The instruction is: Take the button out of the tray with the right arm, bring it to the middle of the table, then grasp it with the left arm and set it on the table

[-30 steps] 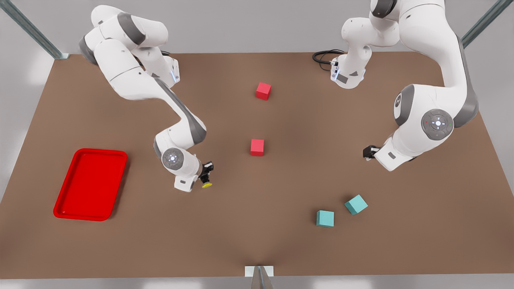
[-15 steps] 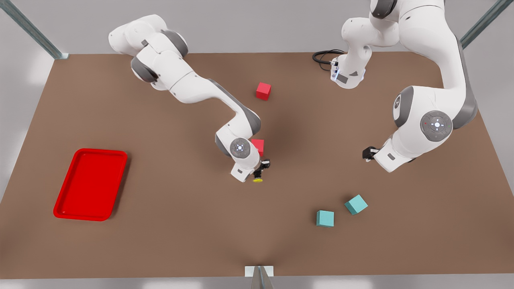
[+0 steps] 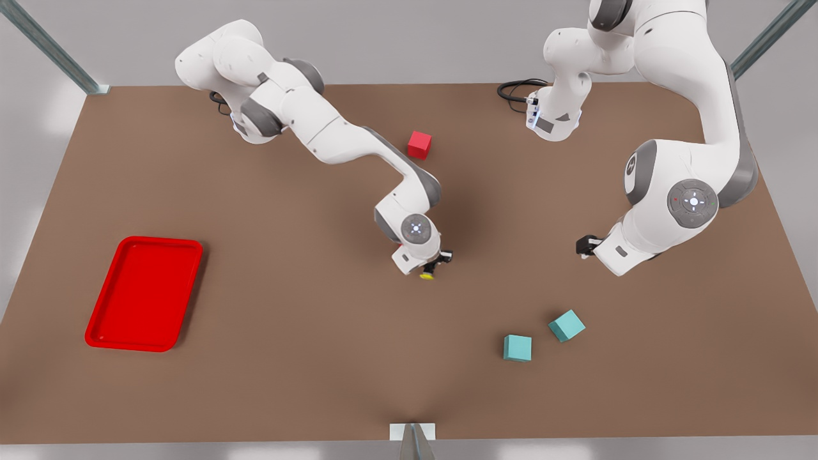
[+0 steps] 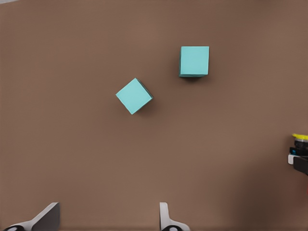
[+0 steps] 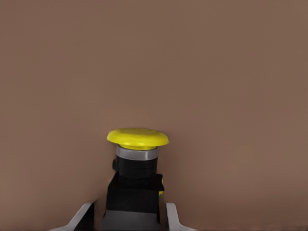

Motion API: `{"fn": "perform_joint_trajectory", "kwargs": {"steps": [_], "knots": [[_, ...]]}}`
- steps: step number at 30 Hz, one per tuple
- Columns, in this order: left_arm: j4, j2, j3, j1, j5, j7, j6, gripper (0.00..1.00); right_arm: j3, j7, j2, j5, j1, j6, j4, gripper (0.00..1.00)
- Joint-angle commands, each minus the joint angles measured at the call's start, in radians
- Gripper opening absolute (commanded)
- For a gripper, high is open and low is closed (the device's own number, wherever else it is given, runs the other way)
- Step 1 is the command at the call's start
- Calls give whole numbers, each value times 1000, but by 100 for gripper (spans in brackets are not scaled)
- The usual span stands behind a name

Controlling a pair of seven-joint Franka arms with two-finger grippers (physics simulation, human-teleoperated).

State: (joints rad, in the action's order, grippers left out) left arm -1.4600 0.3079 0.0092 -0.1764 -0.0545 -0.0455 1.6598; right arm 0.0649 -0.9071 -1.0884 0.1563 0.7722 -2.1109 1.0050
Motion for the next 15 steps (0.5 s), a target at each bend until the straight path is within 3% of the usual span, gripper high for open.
{"fn": "perform_joint_trajectory", "kwargs": {"steps": [1,2,7,9,12,14,15], "knots": [[1,-1,0,0,-1,0,0,100,-2,-277,-7,5,6,14,-12,96],[0,-1,0,0,-1,0,1,100,-3,-277,-11,5,7,12,-19,100],[0,-1,0,-2,-1,0,6,100,0,-199,30,2,-13,-4,-17,100],[1,-1,0,-2,-1,-2,6,100,3,-161,123,0,-36,12,-11,100],[1,17,0,-89,24,-95,6,100,0,6,309,-6,-102,218,-17,100],[81,138,0,-236,65,-433,51,100,-3,347,465,-21,-246,445,-16,100],[136,207,0,-281,65,-562,97,100,-31,552,528,-141,-278,473,38,100]]}}
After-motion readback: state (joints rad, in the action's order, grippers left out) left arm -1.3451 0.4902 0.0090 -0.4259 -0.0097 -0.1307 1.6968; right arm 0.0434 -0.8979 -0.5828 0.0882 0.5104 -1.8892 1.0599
